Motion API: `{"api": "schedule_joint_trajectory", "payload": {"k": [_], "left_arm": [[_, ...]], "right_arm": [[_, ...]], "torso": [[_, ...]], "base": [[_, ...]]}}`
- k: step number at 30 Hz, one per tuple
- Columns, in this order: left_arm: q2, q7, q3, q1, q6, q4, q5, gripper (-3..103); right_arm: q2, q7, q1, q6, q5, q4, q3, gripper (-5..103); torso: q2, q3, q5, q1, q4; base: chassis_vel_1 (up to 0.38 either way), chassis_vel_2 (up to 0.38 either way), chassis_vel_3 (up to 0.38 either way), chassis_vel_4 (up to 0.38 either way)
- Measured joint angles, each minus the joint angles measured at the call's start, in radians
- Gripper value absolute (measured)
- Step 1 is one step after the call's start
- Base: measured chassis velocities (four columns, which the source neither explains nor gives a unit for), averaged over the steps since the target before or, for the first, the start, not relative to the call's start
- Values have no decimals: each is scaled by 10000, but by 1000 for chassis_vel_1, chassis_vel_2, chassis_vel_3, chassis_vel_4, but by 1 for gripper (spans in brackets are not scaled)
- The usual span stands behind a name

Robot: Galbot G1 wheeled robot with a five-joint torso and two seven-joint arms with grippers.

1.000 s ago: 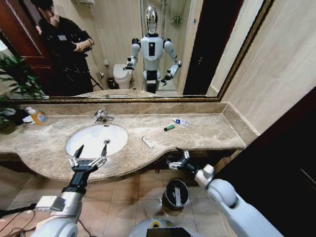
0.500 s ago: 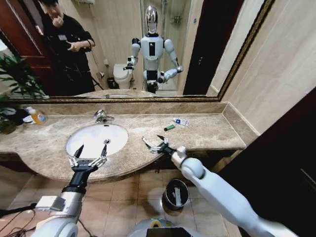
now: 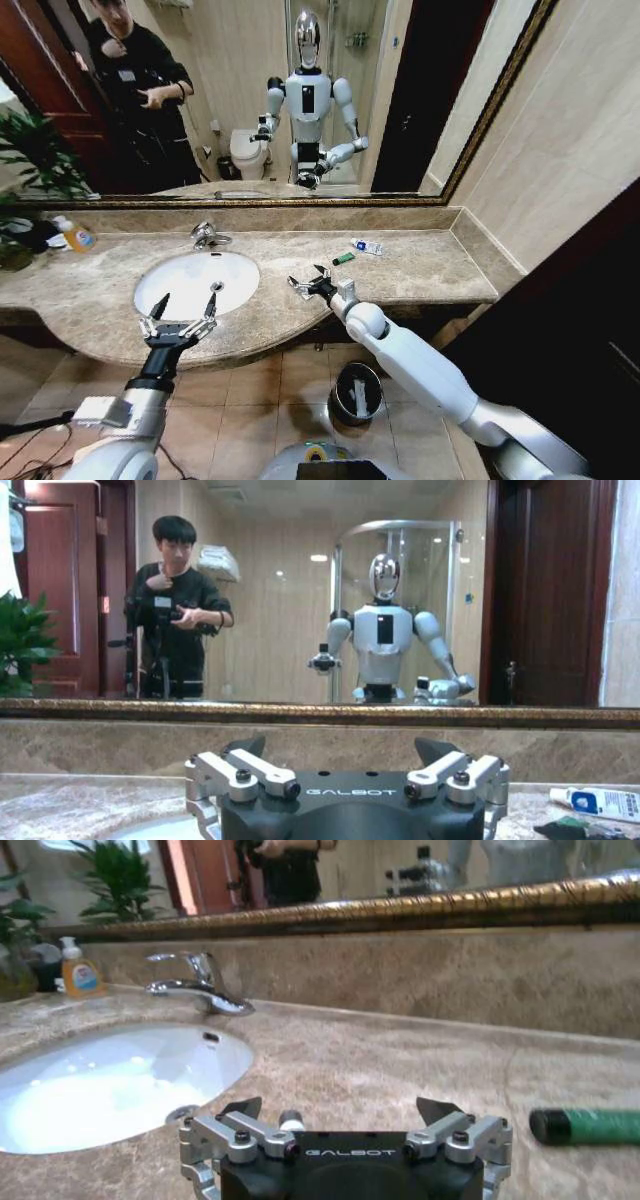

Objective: Pick up the trash from the sink and place it in the trash bin.

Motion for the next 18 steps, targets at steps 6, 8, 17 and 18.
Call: {"api": "schedule_joint_trajectory", "payload": {"k": [6, 8, 17, 18], "left_arm": [[0, 0, 0, 0, 0, 0, 0, 100], [0, 0, 0, 0, 0, 0, 0, 100], [0, 0, 0, 0, 0, 0, 0, 100], [0, 0, 0, 0, 0, 0, 0, 100]], "right_arm": [[-199, 406, 112, -456, 448, 354, -300, 100], [-237, 379, 176, -461, 405, 353, -417, 100], [139, 242, 720, -248, 307, -552, -1059, 100], [154, 242, 750, -220, 314, -612, -1103, 101]], "torso": [[0, -1, -1, -1, 1], [0, 0, 0, -1, 0], [0, 0, 0, -1, 2], [0, 0, 0, -1, 2]], "base": [[0, 0, 0, 0], [0, 0, 0, 0], [0, 0, 0, 0], [0, 0, 0, 0]]}}
